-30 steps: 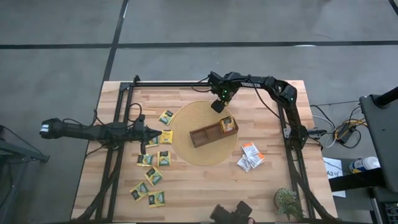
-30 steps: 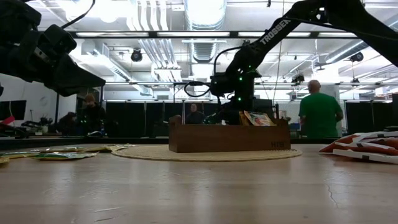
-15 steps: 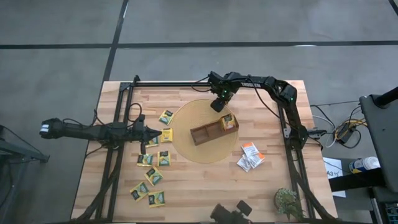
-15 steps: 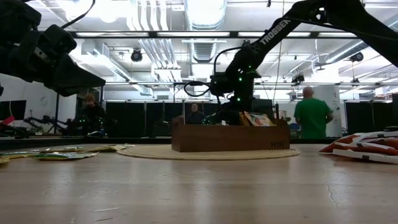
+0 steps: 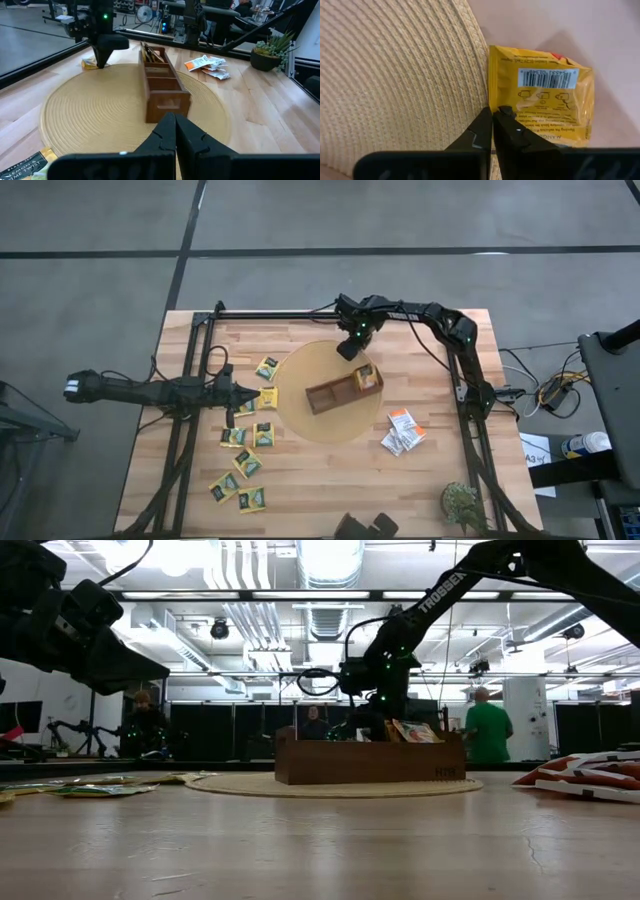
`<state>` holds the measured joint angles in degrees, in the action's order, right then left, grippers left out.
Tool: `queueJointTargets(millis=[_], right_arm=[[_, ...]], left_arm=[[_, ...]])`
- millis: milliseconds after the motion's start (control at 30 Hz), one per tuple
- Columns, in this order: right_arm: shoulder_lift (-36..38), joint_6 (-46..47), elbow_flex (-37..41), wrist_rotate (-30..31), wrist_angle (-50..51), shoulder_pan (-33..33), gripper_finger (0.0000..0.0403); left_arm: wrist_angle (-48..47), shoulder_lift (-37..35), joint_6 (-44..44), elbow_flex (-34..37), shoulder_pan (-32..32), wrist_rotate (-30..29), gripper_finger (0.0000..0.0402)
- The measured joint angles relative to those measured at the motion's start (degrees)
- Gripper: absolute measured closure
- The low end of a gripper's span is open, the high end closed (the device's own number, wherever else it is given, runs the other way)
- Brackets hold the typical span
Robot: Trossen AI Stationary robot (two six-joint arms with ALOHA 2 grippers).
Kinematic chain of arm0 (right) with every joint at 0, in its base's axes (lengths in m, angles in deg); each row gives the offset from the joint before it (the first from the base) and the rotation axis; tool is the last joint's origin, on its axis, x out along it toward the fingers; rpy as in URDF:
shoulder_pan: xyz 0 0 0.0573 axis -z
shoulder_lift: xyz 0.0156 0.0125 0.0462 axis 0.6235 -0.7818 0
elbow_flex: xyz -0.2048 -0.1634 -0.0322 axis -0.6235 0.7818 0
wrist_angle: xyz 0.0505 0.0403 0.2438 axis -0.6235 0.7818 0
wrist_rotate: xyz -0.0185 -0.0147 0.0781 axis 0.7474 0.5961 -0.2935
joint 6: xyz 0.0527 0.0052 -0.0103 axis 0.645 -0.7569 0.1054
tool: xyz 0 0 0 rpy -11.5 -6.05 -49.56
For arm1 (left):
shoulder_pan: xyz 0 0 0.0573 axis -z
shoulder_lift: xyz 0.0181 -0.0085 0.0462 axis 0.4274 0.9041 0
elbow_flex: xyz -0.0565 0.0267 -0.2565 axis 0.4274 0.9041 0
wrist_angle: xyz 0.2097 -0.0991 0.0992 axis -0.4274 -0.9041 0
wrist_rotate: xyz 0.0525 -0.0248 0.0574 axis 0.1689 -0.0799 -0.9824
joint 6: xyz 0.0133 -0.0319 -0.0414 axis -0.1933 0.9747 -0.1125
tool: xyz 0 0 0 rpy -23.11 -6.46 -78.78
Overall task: Pick & Place Tea
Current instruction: Put the orange tea bag into the right section of the wooden organizer
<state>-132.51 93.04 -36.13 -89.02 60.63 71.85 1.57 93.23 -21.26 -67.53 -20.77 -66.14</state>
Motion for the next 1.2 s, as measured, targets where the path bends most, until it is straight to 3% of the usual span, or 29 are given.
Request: queueJointTargets(millis=[700,1033,1200], right_arm=[[4.39,-1.32,0.32,-1.37,2.71,-2.93,0.039],[4.48,-2.31,0.24,-1.11,3.64,-2.95,0.0307],[4.5,-2.4,0.19,2.25,4.23,-2.92,0.0255]], left_arm=[[0.0,0.0,0.0,0.0,-0.01,-0.01,0.0402],[0.0,-0.01,0.01,0.0,-0.01,0.0,0.0402],[0.0,-0.02,0.0,0.0,0.0,0.0,0.0402]])
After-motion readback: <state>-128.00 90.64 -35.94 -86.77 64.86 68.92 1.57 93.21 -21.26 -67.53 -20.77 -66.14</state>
